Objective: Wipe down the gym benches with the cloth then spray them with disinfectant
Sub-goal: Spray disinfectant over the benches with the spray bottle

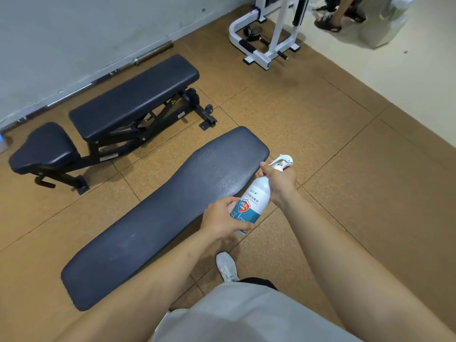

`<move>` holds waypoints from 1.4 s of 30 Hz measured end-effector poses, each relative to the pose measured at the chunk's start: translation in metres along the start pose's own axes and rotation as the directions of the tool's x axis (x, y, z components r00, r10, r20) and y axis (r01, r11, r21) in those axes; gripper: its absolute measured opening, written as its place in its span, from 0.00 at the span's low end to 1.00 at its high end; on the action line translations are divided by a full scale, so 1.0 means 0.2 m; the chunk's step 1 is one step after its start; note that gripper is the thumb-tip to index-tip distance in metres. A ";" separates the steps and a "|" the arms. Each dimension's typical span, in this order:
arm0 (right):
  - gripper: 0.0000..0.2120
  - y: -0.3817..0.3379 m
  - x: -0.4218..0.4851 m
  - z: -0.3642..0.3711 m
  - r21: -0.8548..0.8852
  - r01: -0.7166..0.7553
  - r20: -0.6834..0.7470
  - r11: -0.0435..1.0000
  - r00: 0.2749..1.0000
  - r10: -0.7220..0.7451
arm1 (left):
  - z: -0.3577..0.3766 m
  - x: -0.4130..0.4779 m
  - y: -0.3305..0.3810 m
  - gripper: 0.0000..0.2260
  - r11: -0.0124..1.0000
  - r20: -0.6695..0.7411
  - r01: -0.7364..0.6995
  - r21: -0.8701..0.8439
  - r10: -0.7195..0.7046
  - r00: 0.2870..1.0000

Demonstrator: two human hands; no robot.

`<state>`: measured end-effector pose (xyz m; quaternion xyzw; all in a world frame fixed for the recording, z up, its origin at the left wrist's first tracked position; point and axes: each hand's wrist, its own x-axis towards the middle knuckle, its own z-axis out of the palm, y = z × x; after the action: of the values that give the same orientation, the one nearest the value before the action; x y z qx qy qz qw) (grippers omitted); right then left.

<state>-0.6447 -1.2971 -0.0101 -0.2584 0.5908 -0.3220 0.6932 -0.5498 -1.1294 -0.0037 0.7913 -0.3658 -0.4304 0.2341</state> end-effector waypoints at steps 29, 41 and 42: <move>0.09 0.03 0.03 0.02 -0.402 0.138 0.033 0.905 0.990 -0.136 | 0.10 0.02 -0.06 0.39 0.993 0.084 0.040 -0.111 -0.031 0.996; 0.05 0.45 -0.12 0.36 -0.474 -0.027 0.156 0.880 0.981 0.115 | -0.04 -0.24 -0.42 0.31 0.939 -0.032 0.255 -0.229 -0.269 0.963; 0.05 0.48 -0.15 0.40 -0.457 -0.040 0.192 0.889 0.971 0.143 | -0.06 -0.27 -0.46 0.30 0.928 -0.046 0.272 -0.255 -0.292 0.955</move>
<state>-0.5556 -1.2130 -0.0492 -0.4173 0.5802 -0.1130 0.6903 -0.5241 -1.0297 -0.0329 0.8176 -0.1820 -0.4684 0.2809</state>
